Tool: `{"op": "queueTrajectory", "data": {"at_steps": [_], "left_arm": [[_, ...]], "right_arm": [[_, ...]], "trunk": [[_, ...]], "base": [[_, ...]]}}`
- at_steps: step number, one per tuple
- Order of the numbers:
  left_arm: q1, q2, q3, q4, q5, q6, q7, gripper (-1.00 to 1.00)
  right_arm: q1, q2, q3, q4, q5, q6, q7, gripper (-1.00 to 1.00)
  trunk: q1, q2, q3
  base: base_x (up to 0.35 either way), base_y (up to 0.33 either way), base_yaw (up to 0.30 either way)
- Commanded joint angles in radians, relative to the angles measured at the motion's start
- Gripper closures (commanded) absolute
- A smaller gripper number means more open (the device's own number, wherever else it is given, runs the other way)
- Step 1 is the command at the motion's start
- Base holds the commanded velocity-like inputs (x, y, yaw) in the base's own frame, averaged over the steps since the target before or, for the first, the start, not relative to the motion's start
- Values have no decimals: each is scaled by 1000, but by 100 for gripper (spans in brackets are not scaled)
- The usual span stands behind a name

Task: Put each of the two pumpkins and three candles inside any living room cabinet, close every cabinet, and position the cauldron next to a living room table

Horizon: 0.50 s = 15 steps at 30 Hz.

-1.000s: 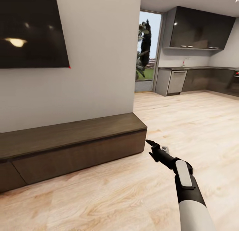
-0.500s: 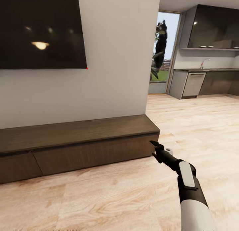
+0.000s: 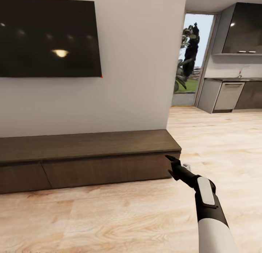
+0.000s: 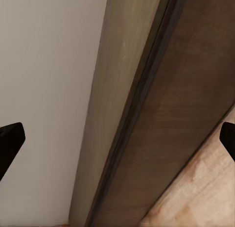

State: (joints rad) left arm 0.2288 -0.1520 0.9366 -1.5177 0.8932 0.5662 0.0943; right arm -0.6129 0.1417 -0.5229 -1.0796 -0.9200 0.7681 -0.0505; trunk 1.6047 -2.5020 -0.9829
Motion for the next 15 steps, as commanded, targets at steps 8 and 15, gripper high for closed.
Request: {"op": "queueTrajectory", "data": {"at_steps": [8, 15], "left_arm": [[0, -1, 1, -3, 10, -2, 11, -100], [0, -1, 1, -3, 12, -3, 10, -100]], "right_arm": [[1, 2, -3, 1, -10, -3, -6, -100], [1, 3, -1, 1, -10, -22, -6, -100]], "trunk": [[0, 0, 5], [0, 0, 8]], "base": [[14, -339, 199], [1, -320, 186]]}}
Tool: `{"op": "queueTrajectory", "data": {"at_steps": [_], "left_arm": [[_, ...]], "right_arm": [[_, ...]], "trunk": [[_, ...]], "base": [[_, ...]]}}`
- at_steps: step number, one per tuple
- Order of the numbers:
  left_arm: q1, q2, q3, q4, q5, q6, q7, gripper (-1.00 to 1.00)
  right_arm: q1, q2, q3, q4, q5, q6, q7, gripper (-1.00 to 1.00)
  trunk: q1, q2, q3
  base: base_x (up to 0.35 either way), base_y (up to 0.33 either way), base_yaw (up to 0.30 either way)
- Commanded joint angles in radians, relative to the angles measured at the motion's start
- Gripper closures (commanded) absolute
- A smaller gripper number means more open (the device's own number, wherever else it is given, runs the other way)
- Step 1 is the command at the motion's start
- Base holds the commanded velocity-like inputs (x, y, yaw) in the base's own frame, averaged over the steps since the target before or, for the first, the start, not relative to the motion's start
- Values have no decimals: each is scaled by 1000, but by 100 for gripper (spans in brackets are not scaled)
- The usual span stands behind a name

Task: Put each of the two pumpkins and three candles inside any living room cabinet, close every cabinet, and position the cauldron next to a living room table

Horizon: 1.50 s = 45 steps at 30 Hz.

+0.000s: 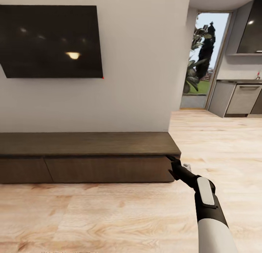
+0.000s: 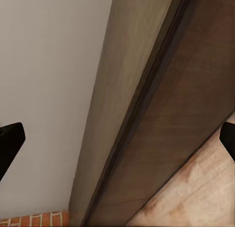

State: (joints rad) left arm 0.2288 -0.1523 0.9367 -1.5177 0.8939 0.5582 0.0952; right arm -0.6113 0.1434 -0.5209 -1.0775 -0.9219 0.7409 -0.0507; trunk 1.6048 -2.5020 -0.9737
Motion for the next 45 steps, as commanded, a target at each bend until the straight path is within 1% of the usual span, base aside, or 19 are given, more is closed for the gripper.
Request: {"op": "queueTrajectory", "data": {"at_steps": [1, 5, 8, 10, 13, 14, 16, 20, 21, 24, 26, 27, 30, 31, 35, 37, 38, 40, 45], "left_arm": [[0, 0, 1, -2, 11, 5, 8, -100], [0, 2, -1, -4, 14, 5, 1, -100], [0, 7, -31, -6, 14, 5, 0, -100], [0, 10, -56, -6, 13, 5, 3, -100], [0, 14, -89, -6, 4, 5, 8, -100], [0, 14, -104, -6, -16, 5, 10, -100], [0, 15, -115, -6, -41, 5, 12, -100], [0, 15, -127, -6, -77, 5, 6, -100], [0, 14, -133, -6, -87, 4, 4, -100], [0, 14, -143, -6, -96, 4, 2, -100], [0, 14, -147, -6, -99, 3, 1, -100], [0, 13, -149, -6, -101, -4, 1, -100], [0, 10, -153, -6, -103, -37, -1, -100], [0, 10, -163, -6, -103, -65, -4, -100], [0, 11, -181, -7, -104, -78, -5, -100], [0, 12, -188, -7, -104, -81, -6, -100], [0, 13, -197, -7, -104, -83, -6, -100], [0, 15, -227, -8, -105, -85, -5, -100], [0, 15, -238, -13, -101, -77, -3, -100]], "right_arm": [[-1, 1, -3, -1, -8, 4, -5, -100], [-1, 2, -4, 3, -8, -8, -2, -100], [-1, 2, -4, 59, -11, -97, 6, -100], [-3, 0, -4, 121, -26, -159, 28, -100], [-8, -3, -2, 224, -68, -244, 144, -100], [-16, -4, -1, 294, -91, -300, 252, -100], [-33, -5, 0, 366, -107, -357, 336, -100], [-78, -6, 1, 503, -125, -459, 423, -100], [-104, -6, 1, 561, -127, -492, 436, -100], [-140, -4, 2, 615, -128, -527, 401, -100], [-155, -3, 3, 635, -128, -550, 356, -100], [-165, -4, 3, 649, -130, -573, 315, -100], [-174, -4, 4, 664, -137, -597, 295, -100], [-177, -5, 3, 676, -141, -606, 365, -100], [-175, -6, 2, 684, -142, -615, 467, -100], [-174, -7, 1, 686, -143, -621, 498, -100], [-174, -7, 1, 687, -143, -624, 512, -100], [-171, -7, 0, 688, -144, -626, 582, -100], [-169, -7, 0, 688, -143, -627, 630, -100]], "trunk": [[0, 0, -1], [0, 0, 0], [0, 0, 0], [0, 0, 0], [0, 0, 0], [0, 0, 0], [0, 0, 0], [0, 0, 0], [0, 0, 0], [0, 0, 0], [0, 0, 0], [0, 0, 0], [0, 0, 0], [0, 0, 0], [0, 0, 0], [0, 0, 0], [0, 0, 0], [0, 0, 0], [0, 0, 0]], "base": [[0, -171, 125], [0, -101, 74], [0, -36, 27], [0, -21, 15], [0, -12, 9], [0, -6, 4], [0, -4, 3], [0, -2, 2], [0, -1, 1], [0, 0, 0], [0, 0, 0], [0, 0, 0], [38, 22, 0], [224, 91, 0], [265, 97, 0], [299, 100, 0], [309, 100, 0], [311, 99, 0], [192, 66, 0]]}}
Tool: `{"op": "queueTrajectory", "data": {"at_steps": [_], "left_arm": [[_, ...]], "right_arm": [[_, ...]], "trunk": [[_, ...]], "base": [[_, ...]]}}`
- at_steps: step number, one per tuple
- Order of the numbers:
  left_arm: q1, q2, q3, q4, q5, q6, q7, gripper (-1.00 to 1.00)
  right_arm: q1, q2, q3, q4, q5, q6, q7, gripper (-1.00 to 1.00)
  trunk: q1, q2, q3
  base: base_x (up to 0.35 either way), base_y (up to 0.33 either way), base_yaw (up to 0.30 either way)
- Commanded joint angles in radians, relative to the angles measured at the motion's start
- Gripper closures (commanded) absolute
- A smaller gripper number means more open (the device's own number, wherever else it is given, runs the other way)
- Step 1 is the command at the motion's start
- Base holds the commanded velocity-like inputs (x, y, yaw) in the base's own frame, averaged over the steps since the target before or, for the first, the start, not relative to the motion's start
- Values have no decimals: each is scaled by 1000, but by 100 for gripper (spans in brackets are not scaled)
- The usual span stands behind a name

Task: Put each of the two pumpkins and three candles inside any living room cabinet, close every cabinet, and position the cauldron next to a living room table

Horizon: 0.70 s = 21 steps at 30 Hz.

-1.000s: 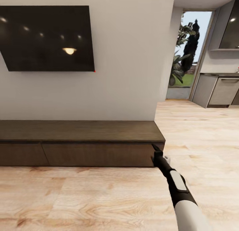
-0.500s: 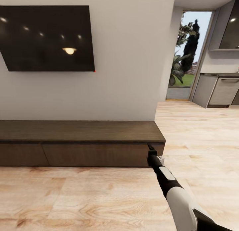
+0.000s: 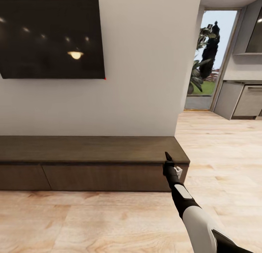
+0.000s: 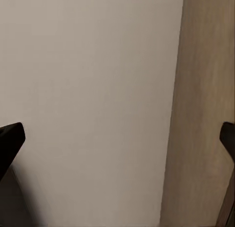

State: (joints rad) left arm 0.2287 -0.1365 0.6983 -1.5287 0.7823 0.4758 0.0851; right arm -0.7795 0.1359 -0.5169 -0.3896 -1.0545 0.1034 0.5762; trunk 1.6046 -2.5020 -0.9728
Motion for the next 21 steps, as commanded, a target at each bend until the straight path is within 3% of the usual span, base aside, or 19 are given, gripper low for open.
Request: {"op": "queueTrajectory", "data": {"at_steps": [1, 3, 6, 14, 17, 18, 19, 21], "left_arm": [[0, -1, 2, -8, 16, 16, 9, -100], [-1, -1, 4, -19, 26, 32, 10, -100], [0, 3, 25, -43, 77, 89, 7, -100], [-9, 5, 30, -47, 97, 106, 18, -100], [-76, 22, 31, -52, 99, 115, 66, -100], [-100, 41, 30, -54, 100, 129, 77, -100], [-169, 68, 30, -54, 99, 194, 100, -100], [-259, 82, 28, -55, 96, 261, 159, -100]], "right_arm": [[1, 1, -5, 0, -11, 10, 12, -100], [2, 1, -5, 0, -10, 11, 18, -100], [4, 0, -6, 0, -10, 13, 24, -100], [9, -1, -6, 0, -10, 21, 22, -100], [9, 1, -6, -9, -10, 17, 18, -100], [9, 2, -6, -13, -9, 15, 17, -100], [8, 3, -5, -18, -9, 14, 5, -100], [5, 3, -3, -20, -8, 18, -31, -100]], "trunk": [[0, 0, -1], [0, 0, -1], [1, -1, -12], [5, -3, -43], [6, -4, -55], [7, -4, -59], [7, -4, -63], [8, -5, -70]], "base": [[76, 26, 0], [55, 19, 0], [18, 6, 0], [3, 1, 0], [0, 0, 0], [0, 0, 0], [0, 0, 0], [0, 0, 0]]}}
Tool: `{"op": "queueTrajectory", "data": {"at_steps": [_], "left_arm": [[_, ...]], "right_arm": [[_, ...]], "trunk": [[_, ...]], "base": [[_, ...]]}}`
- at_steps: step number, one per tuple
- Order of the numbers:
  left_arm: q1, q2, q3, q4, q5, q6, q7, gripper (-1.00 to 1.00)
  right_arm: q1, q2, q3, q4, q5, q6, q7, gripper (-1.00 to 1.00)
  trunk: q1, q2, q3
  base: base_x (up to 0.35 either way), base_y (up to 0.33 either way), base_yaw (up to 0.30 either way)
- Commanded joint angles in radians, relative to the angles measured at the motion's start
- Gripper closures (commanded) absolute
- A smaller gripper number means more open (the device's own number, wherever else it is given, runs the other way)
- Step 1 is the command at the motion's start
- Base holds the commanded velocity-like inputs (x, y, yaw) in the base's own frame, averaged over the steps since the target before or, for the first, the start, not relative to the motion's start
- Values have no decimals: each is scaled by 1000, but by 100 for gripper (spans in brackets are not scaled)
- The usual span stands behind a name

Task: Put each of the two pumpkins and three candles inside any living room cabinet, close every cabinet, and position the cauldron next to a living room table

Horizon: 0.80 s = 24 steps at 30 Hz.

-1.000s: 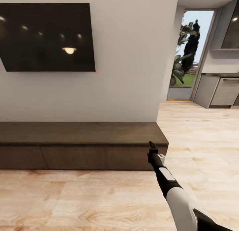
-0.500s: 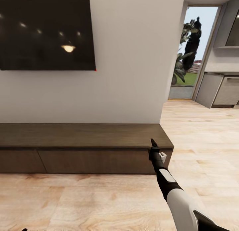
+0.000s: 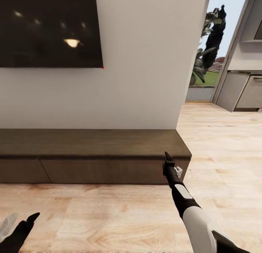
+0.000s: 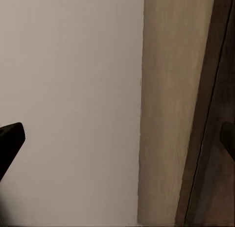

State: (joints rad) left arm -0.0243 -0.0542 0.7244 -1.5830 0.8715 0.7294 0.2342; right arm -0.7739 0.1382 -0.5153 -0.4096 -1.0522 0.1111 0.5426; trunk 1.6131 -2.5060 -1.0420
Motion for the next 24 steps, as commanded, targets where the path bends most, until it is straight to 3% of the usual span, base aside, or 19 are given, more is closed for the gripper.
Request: {"op": "queueTrajectory", "data": {"at_steps": [1, 4, 8, 9, 13, 16, 20, 22, 23, 24], "left_arm": [[-74, 0, -9, -9, 6, 41, 108, -100], [-118, -3, -30, -20, 8, 62, 209, -100], [-110, -2, -8, -24, 10, 67, 188, -100], [-105, -1, 35, -25, 11, 69, 163, -100], [-90, 5, 139, -26, 12, 81, 69, -100], [-70, 9, 167, -26, 13, 85, 24, -100], [-22, 24, 215, -26, 13, 103, -110, -100], [-15, 26, 224, -26, 13, 109, -136, -100], [3, 29, 250, -26, 13, 125, -212, -100], [5, 29, 253, -26, 14, 127, -223, -100]], "right_arm": [[-4, 0, -4, -4, -10, 14, -56, -100], [-7, 0, -2, -35, -10, 17, -127, -100], [-2, -1, 2, -86, -8, 22, -153, -100], [0, -1, 2, -97, -10, 32, -158, -100], [2, 0, 1, -111, -11, 89, -168, -100], [2, 0, 1, -114, -11, 101, -180, -100], [2, 1, 0, -117, -11, 108, -220, -100], [2, 1, 1, -117, -10, 107, -230, -100], [2, 1, 0, -119, -8, 104, -280, -100], [2, 1, 0, -119, -8, 103, -295, -100]], "trunk": [[0, -1, -5], [1, -2, -17], [3, -2, -32], [4, -3, -36], [6, -4, -51], [7, -4, -63], [9, -5, -79], [10, -6, -86], [10, -6, -90], [10, -6, -93]], "base": [[0, 0, 0], [0, 0, 0], [0, 0, 0], [0, 0, 0], [0, 0, 0], [0, 0, 0], [0, 0, 0], [0, 0, 0], [0, 0, -33], [0, 0, -48]]}}
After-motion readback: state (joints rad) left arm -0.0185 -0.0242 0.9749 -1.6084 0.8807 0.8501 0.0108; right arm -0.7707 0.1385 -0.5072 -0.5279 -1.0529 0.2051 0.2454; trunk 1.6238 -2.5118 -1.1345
